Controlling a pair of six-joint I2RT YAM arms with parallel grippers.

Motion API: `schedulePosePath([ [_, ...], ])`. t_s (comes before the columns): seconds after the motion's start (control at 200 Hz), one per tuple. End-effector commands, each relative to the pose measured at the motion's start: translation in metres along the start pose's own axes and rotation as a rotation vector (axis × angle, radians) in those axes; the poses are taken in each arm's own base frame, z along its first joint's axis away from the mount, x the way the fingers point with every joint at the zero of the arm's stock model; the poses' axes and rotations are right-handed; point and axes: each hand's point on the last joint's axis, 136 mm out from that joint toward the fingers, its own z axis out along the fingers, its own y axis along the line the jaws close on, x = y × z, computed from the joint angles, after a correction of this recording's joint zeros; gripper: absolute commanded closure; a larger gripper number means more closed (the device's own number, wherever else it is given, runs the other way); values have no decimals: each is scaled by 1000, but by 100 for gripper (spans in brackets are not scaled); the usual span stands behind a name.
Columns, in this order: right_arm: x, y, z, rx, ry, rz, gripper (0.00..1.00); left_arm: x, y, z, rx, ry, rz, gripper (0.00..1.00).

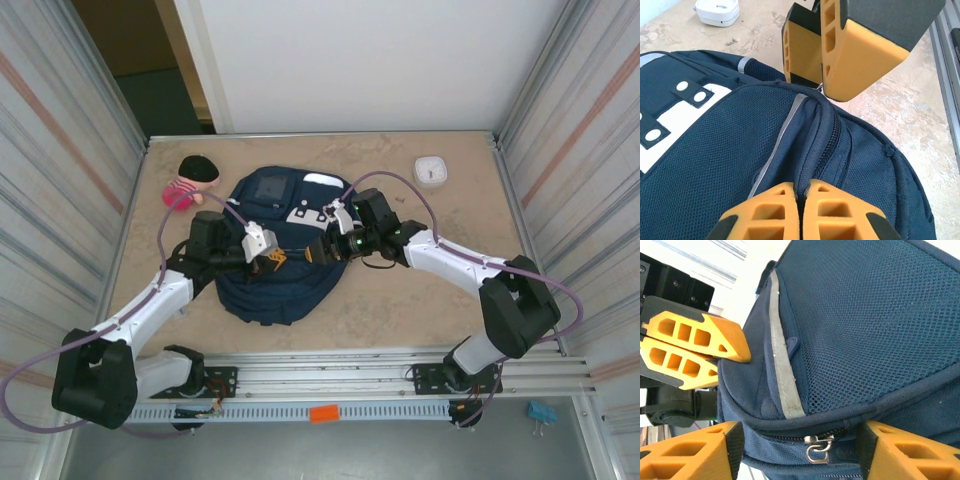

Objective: Pack the student bag

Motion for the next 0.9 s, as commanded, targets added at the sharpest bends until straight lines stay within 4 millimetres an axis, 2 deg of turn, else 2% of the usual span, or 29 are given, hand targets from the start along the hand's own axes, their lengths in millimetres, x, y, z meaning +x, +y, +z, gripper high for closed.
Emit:
schedulePosePath([
  [0.0, 19, 13, -1, -22, 89, 8, 52, -30, 16, -7, -54, -94, 67, 100],
  [0.085, 15, 14, -1, -19, 80, 19, 60, -30, 16, -7, -54, -95, 67, 100],
  [0.231, 12, 18, -4, -19, 77, 31, 63, -30, 15, -7, -51, -92, 69, 100],
  [0.296, 13, 20, -3, -29, 85, 27, 58, -31, 15, -7, -51, -95, 70, 100],
  [0.361, 16, 17, 0, -10, 99, 21, 45, -32, 15, -7, -50, -98, 72, 100],
  [0.406, 18, 14, 3, 7, 107, 14, 45, -33, 16, -8, -52, -99, 73, 100],
  [0.531, 15, 10, 5, 39, 102, 10, 64, -35, 16, -8, -51, -101, 75, 100],
  [0.621, 12, 6, 2, 74, 90, 5, 74, -35, 16, -8, -53, -99, 76, 100],
  [0.892, 13, 0, -9, 139, 64, 6, 91, -29, 32, -8, -133, -72, 39, 100],
])
